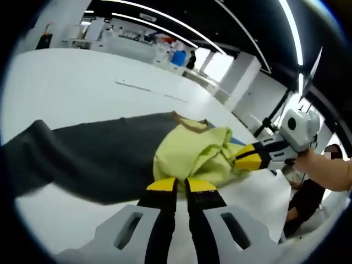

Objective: Fold the garment on the visible template until the final outline fits inside the template.

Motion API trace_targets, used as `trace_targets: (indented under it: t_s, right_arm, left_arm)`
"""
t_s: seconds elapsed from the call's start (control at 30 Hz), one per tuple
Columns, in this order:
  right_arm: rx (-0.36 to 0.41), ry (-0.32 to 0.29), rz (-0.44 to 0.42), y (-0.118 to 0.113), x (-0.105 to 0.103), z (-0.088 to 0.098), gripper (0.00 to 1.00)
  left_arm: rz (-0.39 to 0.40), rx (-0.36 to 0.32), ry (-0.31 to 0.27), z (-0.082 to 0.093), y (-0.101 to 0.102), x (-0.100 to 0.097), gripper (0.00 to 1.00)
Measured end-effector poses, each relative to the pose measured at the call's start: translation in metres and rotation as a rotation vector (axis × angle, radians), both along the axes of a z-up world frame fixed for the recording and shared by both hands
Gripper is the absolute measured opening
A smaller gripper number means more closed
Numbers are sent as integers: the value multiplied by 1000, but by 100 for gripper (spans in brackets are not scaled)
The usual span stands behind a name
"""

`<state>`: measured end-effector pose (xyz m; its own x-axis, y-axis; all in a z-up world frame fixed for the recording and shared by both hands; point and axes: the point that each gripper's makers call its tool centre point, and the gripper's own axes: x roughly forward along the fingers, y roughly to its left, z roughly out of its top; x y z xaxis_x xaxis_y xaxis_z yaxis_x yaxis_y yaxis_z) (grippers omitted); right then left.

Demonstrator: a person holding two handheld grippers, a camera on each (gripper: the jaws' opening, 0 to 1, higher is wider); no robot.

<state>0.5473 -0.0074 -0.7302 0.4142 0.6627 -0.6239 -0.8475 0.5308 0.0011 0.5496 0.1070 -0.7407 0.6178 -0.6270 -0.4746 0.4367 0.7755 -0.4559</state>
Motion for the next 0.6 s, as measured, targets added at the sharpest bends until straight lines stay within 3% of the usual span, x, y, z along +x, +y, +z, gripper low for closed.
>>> trace_targets:
  t_s: [0.3, 0.6]
  right_arm:
    - [5, -1, 3, 6, 2, 1, 3]
    - [-15, -17, 26, 9, 3, 3, 0]
  left_arm:
    - [-3, 14, -5, 0, 2, 1, 0]
    - [-26, 41, -4, -1, 2, 1, 0]
